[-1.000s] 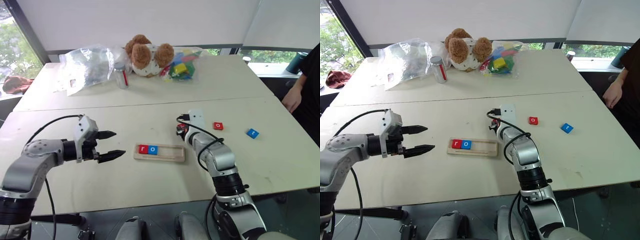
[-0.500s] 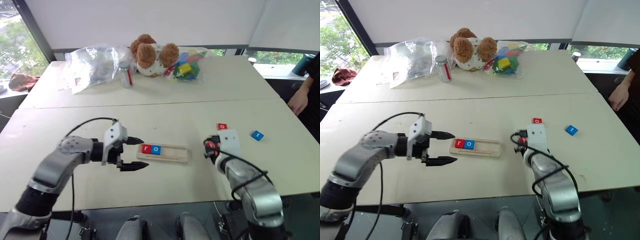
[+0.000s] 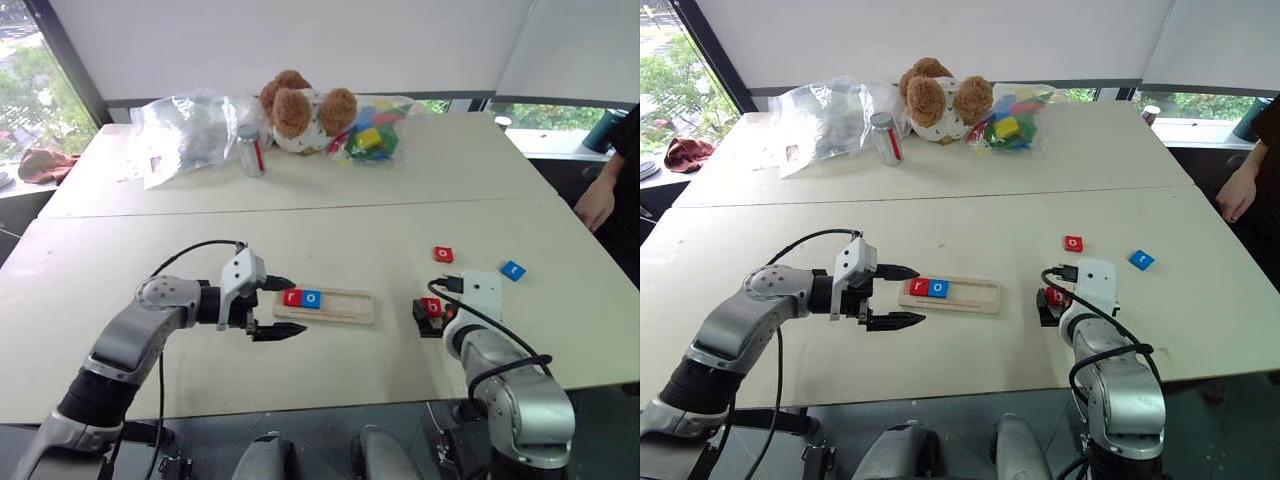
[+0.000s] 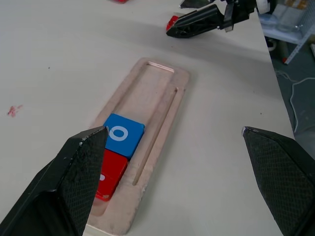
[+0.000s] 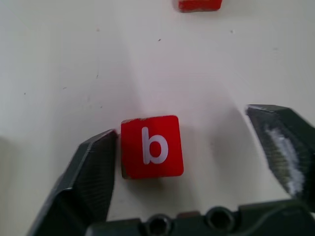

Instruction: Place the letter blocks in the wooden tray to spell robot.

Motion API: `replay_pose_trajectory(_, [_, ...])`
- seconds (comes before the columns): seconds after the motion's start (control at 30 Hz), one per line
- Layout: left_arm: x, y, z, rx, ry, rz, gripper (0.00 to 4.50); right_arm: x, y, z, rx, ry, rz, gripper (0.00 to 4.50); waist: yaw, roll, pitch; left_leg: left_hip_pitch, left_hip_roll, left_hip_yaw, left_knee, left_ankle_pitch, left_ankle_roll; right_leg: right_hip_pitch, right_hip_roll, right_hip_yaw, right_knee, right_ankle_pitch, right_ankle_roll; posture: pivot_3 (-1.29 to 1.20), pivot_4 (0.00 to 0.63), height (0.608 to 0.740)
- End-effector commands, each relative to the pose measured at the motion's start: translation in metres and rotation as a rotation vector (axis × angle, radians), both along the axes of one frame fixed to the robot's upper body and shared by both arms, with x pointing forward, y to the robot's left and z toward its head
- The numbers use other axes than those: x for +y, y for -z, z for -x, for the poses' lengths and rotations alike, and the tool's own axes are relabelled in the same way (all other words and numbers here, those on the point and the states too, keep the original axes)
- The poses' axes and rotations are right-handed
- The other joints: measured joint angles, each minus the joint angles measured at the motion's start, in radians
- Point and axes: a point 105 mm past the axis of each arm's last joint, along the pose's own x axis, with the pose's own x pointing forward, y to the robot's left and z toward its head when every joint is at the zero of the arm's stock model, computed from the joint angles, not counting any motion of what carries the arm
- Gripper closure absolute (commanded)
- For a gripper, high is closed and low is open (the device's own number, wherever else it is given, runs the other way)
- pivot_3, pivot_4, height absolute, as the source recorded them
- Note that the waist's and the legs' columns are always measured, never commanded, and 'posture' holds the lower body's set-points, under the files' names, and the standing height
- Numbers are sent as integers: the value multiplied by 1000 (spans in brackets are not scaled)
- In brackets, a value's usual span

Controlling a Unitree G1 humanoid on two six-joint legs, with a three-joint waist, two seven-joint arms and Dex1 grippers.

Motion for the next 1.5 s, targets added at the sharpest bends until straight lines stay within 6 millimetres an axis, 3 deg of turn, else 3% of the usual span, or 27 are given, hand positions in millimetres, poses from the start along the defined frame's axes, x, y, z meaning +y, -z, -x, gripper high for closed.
replay_pose_trajectory(0.03, [9,-19,-4,-39,-28,31,0,0,-39,-13,-146,-130,-12,25,1,0,0,0,0,0,0,0,0,0,0,0,0,0,0,0,150,740])
replay_pose_trajectory(0.17, [18,-25,2,-16,11,5,0,12,-62,-6,-164,-650,-1,25,7,0,1,0,0,0,0,0,1,1,0,-1,-2,0,0,0,150,740])
replay_pose_trajectory(0.23, [23,-28,5,-7,36,-14,0,2,-60,4,-119,-857,51,25,9,0,1,0,0,-1,0,-1,2,3,0,-3,-5,-1,1,0,150,740])
replay_pose_trajectory(0.37, [28,-32,4,-32,44,-50,0,-31,-39,9,-38,-1060,128,25,6,-2,2,0,0,0,0,-2,4,5,0,-3,-6,-1,1,0,150,740])
replay_pose_trajectory(0.5, [36,-28,1,-26,23,-76,0,-50,-30,-6,-27,-1127,153,25,-2,-2,3,3,0,2,2,-2,4,7,0,-1,-4,-1,1,0,150,740])
replay_pose_trajectory(0.73, [40,-24,6,-2,-14,-69,0,-53,-15,-11,33,-1278,217,25,7,-2,4,1,1,1,1,-2,3,4,0,0,-3,-1,1,0,150,740])
replay_pose_trajectory(1.03, [45,-25,9,1,-51,-68,0,-57,-2,-23,62,-1305,231,25,6,-1,4,1,0,1,2,-1,2,3,-2,0,-3,0,1,0,150,740])
replay_pose_trajectory(1.13, [46,-24,8,-1,-63,-69,0,-54,3,-29,50,-1300,230,900,4,-1,4,1,1,1,1,-1,1,3,-2,0,-3,0,1,0,150,740])
replay_pose_trajectory(1.3, [50,-20,9,11,-76,-84,0,-50,7,-29,35,-1308,224,3385,3,-1,4,1,1,1,1,-1,0,3,-2,0,-3,0,0,0,150,740])
replay_pose_trajectory(1.4, [55,-20,8,17,-90,-88,0,-43,-6,-31,-9,-1314,226,3390,3,-1,4,1,1,1,1,-1,0,3,-2,0,-3,0,0,0,150,740])
replay_pose_trajectory(1.5, [62,-19,5,19,-107,-105,0,-15,-28,-35,-29,-1375,233,3390,2,0,4,1,1,1,1,-1,0,2,-2,1,-2,0,0,0,150,740])
